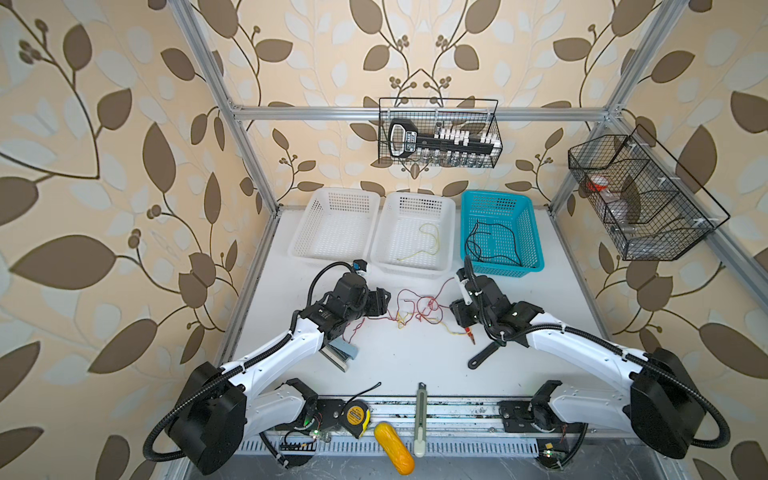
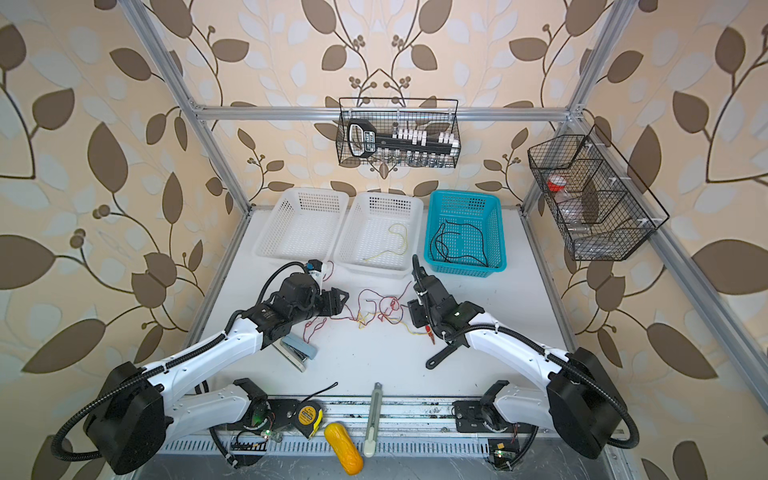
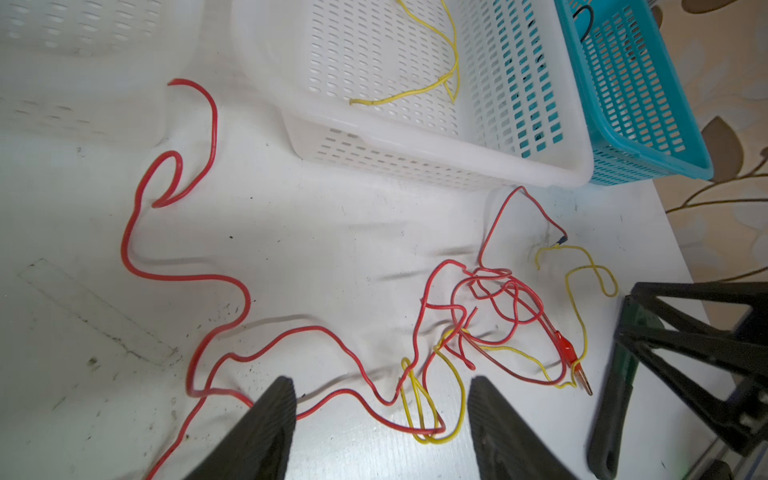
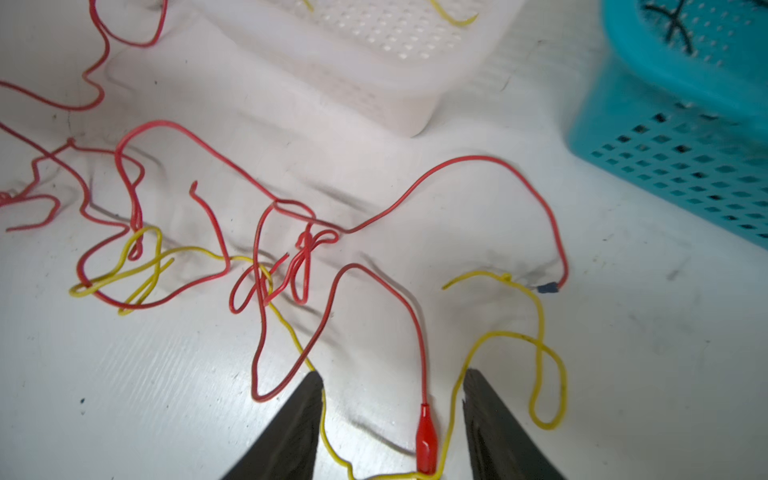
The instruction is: Untangle the cables
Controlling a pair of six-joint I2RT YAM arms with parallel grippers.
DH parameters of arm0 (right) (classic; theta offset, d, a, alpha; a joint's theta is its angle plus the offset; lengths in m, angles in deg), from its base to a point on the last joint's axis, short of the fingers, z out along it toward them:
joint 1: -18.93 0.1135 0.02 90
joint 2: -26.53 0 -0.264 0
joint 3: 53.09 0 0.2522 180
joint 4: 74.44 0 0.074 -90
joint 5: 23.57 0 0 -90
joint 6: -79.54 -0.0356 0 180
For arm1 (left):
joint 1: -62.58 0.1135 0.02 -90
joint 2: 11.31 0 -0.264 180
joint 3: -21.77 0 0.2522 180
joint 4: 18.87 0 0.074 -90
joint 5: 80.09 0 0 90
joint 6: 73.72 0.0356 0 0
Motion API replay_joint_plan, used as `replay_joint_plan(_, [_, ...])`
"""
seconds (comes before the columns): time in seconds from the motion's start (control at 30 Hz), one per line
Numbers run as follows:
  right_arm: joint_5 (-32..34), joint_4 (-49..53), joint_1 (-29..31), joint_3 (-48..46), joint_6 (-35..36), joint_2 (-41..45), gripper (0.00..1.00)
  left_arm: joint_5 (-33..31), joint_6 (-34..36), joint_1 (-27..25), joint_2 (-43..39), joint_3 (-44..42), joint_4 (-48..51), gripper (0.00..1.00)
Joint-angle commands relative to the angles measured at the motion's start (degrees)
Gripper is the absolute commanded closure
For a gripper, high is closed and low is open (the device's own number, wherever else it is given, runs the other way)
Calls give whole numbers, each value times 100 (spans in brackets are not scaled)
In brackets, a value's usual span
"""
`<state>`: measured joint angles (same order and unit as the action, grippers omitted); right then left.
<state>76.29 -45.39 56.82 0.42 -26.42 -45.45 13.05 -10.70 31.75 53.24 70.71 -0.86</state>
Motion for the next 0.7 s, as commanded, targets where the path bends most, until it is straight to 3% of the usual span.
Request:
replay_joint_plan(0.0, [-353,-395,51,-167,89,-200,46,107,166,-42,5,266,-140,32])
replay_joint_plan(0.33, [-489,-1032,547,-410,167,-885,46,70,177,-46,30,210,-93,32])
replay_joint_plan(0.67, [-357,-1461,562,-659,-169,-1067,49,40,194,-39,47,222,-101,32])
